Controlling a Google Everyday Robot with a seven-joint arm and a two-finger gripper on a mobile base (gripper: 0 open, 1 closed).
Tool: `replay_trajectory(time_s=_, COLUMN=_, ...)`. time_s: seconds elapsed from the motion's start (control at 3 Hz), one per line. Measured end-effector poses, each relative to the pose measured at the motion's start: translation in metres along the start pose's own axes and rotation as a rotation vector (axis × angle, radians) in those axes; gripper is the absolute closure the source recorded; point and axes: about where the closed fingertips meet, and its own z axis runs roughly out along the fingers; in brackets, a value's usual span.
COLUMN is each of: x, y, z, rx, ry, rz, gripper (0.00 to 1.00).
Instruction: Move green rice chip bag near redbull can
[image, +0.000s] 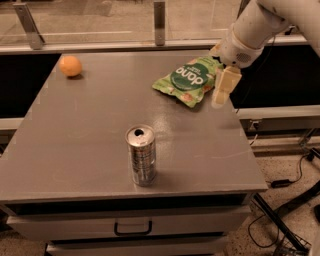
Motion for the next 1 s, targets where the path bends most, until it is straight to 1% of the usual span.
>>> replay_trajectory(time_s=0.33, x=-0.003, y=-0.026, z=0.025, rx=-0.018, ry=0.003, rz=-0.071, gripper=0.0)
replay_trajectory(time_s=0.67, x=-0.003, y=-0.042, z=0.037, rx=-0.027, ry=0.018, rz=-0.117, gripper=0.0)
replay_trajectory(time_s=1.0, x=-0.006, y=-0.053, z=0.05, rx=-0.048, ry=0.052, rz=-0.18, gripper=0.01)
